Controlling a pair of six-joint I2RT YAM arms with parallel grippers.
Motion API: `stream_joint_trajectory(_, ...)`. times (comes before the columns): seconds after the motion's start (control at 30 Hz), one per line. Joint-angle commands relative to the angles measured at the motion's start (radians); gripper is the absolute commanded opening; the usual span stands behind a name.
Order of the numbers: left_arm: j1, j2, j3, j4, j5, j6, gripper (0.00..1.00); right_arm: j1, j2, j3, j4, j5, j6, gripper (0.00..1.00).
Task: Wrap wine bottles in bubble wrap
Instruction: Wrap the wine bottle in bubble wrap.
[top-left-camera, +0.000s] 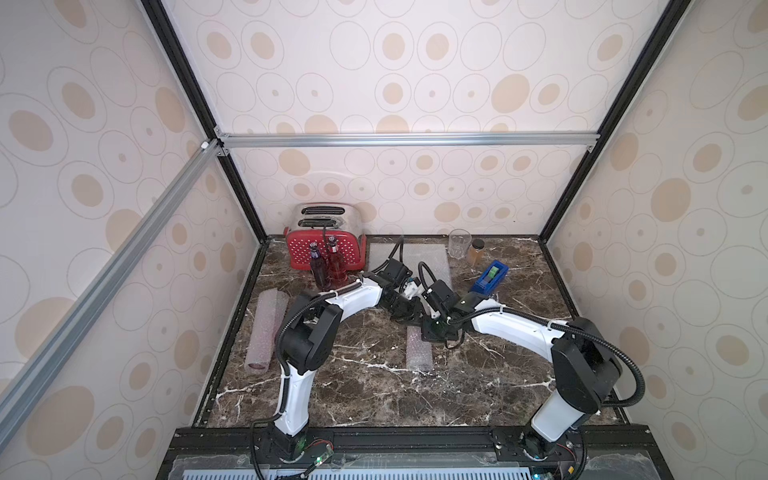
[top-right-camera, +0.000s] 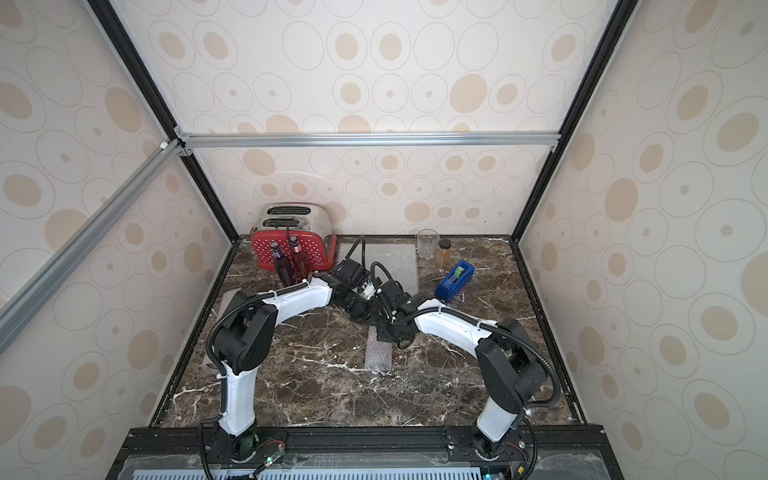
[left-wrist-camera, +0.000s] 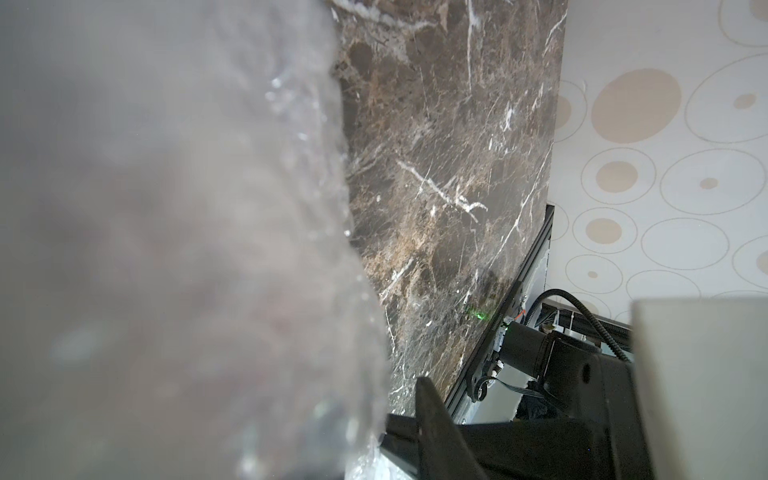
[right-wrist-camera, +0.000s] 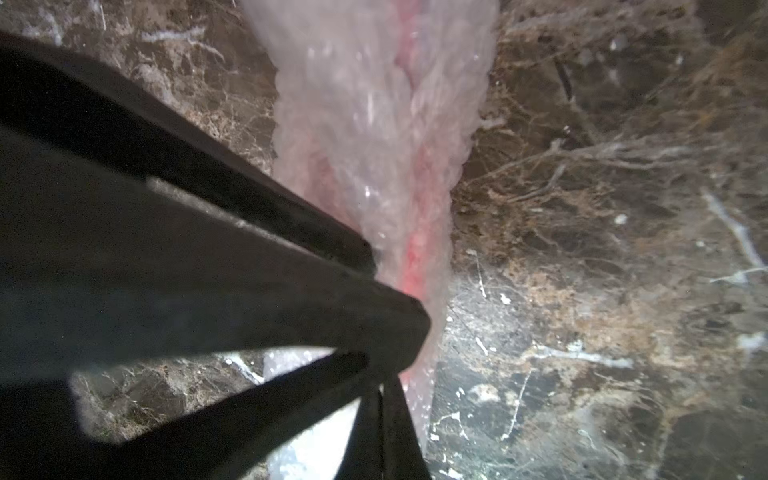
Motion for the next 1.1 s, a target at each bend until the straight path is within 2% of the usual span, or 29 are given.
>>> stream_joint_trajectory(0.0, 0.004, 0.061, -0.060, -0.129, -0.200, 0.027, 0.30, -0.005, 0.012, -0.021, 0.002, -0.010, 0.010, 0.02)
stream_joint_trajectory(0.17, 0.006, 0.038, -0.051, -0.162, -0.190, 0.037, 0.36, -0.005, 0.017, -0.034, 0.037, -0.039, 0.020, 0.03)
stream_joint_trajectory(0.47, 0.037, -0.008, -0.037, -0.177, -0.152, 0.043, 0.40, -0.006, 0.036, -0.023, 0.057, -0.072, 0.014, 0.05)
stream_joint_trajectory(0.77, 0.098, -0.121, -0.059, -0.155, -0.081, 0.015, 0.52, -0.005, 0.061, -0.028, 0.075, -0.082, 0.014, 0.06)
stream_joint_trajectory(0.93, 0.137, -0.166, -0.096, -0.143, -0.087, 0.014, 0.54, -0.004, 0.068, -0.027, 0.082, -0.087, 0.016, 0.06)
stream_joint_trajectory(1.07, 0.143, -0.181, -0.142, -0.091, -0.108, 0.013, 0.52, -0.004, 0.067, -0.026, 0.081, -0.086, 0.016, 0.06)
